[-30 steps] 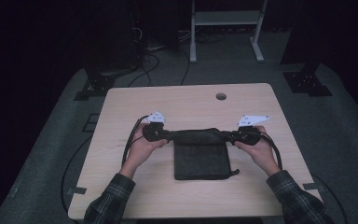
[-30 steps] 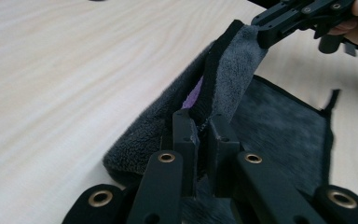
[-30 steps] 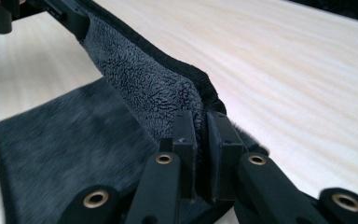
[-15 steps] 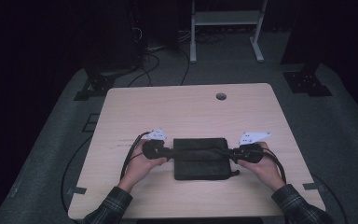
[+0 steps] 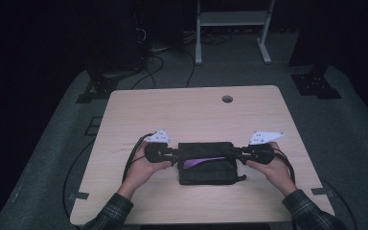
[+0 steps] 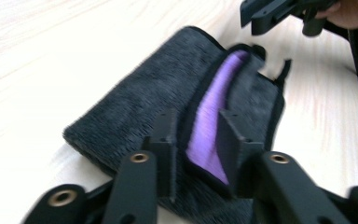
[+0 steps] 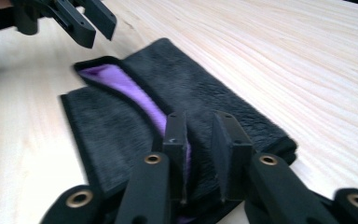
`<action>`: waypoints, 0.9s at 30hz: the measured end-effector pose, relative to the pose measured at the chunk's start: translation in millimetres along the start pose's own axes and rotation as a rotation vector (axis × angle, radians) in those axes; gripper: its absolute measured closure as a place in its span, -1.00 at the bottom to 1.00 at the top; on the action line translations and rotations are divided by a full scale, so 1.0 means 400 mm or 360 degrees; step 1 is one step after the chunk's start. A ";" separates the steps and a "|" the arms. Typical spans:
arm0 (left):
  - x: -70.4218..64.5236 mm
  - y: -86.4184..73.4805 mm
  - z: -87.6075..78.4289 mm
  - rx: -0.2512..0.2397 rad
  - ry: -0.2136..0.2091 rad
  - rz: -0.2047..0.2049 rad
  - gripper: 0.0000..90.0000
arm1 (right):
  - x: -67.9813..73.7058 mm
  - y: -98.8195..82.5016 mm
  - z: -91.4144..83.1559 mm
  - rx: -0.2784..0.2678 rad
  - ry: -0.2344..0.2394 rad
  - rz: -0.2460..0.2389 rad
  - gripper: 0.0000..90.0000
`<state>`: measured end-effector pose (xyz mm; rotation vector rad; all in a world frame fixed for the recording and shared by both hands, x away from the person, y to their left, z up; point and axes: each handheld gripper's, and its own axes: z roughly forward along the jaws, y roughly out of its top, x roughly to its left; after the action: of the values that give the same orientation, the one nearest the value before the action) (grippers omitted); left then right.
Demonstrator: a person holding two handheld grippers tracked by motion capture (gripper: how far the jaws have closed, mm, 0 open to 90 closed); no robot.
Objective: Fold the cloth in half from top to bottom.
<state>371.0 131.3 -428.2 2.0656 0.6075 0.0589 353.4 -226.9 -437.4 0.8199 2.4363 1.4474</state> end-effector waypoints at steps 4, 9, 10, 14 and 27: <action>0.029 0.004 0.028 0.0013 0.0041 -0.0036 0.64 | -0.025 0.001 0.041 0.0060 -0.0039 0.0004 0.77; 0.043 -0.014 0.056 0.0066 0.0049 -0.0068 0.66 | -0.034 -0.016 0.088 0.0153 -0.0022 0.0022 0.82; 0.041 -0.017 0.058 0.0073 0.0043 -0.0071 0.65 | -0.033 -0.019 0.091 0.0166 -0.0013 0.0015 0.83; 0.018 -0.031 0.061 0.0105 0.0011 -0.0047 0.64 | -0.021 -0.027 0.086 0.0166 0.0030 0.0026 0.84; -0.060 -0.100 0.039 0.0209 -0.0047 0.0000 0.58 | 0.064 -0.084 0.033 0.0284 0.0134 -0.0095 0.85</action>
<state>338.2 125.6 -464.6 2.1892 0.6071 -0.0123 325.4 -215.3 -470.1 0.7267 2.6592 1.2829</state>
